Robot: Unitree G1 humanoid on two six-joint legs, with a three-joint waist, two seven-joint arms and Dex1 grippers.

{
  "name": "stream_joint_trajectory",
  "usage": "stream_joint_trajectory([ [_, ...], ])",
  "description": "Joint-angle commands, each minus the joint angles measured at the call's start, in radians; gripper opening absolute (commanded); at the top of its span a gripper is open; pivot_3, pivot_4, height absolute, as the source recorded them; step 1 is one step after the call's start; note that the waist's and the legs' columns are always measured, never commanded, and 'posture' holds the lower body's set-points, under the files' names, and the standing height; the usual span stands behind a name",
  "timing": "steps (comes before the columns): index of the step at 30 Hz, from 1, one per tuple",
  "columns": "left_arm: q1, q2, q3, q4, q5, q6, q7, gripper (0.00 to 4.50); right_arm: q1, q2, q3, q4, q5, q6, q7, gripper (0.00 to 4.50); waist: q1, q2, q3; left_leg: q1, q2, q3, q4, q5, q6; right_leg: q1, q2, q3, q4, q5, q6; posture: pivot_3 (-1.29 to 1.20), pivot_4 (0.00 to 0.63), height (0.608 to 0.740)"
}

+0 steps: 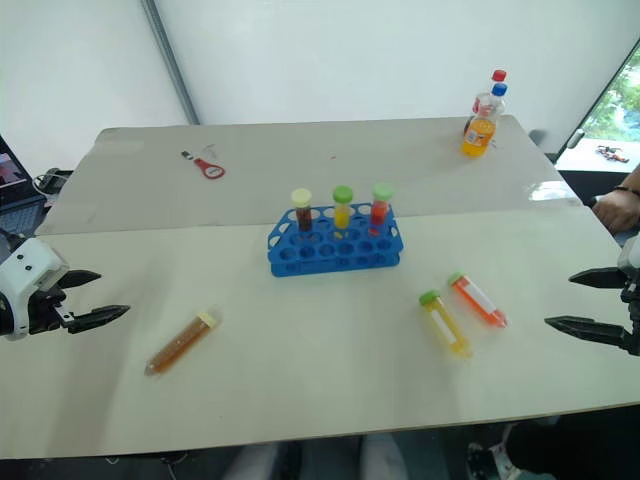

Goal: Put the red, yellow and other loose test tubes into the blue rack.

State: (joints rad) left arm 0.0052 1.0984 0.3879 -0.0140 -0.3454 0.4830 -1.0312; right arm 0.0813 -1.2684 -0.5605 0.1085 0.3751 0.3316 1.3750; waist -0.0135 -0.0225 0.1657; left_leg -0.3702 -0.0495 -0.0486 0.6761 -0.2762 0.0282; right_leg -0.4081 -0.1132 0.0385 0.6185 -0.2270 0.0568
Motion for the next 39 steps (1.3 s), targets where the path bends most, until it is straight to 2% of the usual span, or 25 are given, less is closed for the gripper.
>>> stream_joint_trajectory([
  [1, -0.013, 0.017, 0.017, 0.011, 0.017, -0.027, 0.002, 4.47, -0.021, 0.003, -0.012, 0.017, -0.003, -0.031, 0.005, 4.5, 0.0, 0.0, 0.0, 0.0, 0.0, 0.0, 0.0, 0.0, 0.0, 0.0, 0.0, 0.0, 0.0, 0.0, 0.0, 0.0, 0.15, 0.74],
  [9, -0.023, 0.002, 0.028, 0.028, 0.021, -0.031, 0.015, 4.47, -0.057, 0.014, 0.022, 0.067, -0.028, -0.082, -0.025, 4.5, 0.0, 0.0, 0.0, 0.0, 0.0, 0.0, 0.0, 0.0, 0.0, 0.0, 0.0, 0.0, 0.0, 0.0, 0.0, 0.0, 0.15, 0.74],
  [29, -0.037, -0.025, 0.04, -0.004, -0.02, -0.021, 0.008, 4.47, -0.15, 0.027, 0.078, 0.057, -0.014, -0.048, -0.052, 4.5, -0.001, 0.0, 0.0, -0.004, -0.001, 0.003, 0.001, 0.0, 0.0, -0.01, -0.001, 0.002, 0.009, 0.0, 0.0, 0.0, 0.15, 0.74],
  [30, -0.038, -0.026, 0.039, -0.005, -0.021, -0.02, 0.008, 4.47, -0.151, 0.028, 0.079, 0.056, -0.014, -0.047, -0.052, 4.5, -0.004, 0.001, 0.0, -0.006, -0.003, 0.001, 0.001, 0.001, -0.001, -0.011, -0.002, 0.001, 0.01, 0.0, 0.0, 0.0, 0.15, 0.74],
  [36, -0.046, -0.028, 0.034, -0.003, -0.019, -0.023, 0.011, 4.47, -0.163, 0.033, 0.082, 0.053, -0.023, -0.046, -0.07, 4.5, -0.029, 0.003, 0.0, -0.017, -0.023, -0.035, 0.002, 0.009, -0.001, -0.005, -0.021, -0.037, 0.012, -0.001, 0.001, 0.0, 0.15, 0.74],
  [39, -0.055, -0.03, 0.03, -0.003, -0.019, -0.027, 0.013, 4.47, -0.167, 0.037, 0.08, 0.052, -0.029, -0.05, -0.087, 4.5, -0.018, 0.003, 0.0, -0.016, -0.021, -0.032, 0.003, 0.01, -0.003, -0.007, -0.021, -0.036, 0.01, -0.001, 0.001, 0.0, 0.15, 0.74],
])
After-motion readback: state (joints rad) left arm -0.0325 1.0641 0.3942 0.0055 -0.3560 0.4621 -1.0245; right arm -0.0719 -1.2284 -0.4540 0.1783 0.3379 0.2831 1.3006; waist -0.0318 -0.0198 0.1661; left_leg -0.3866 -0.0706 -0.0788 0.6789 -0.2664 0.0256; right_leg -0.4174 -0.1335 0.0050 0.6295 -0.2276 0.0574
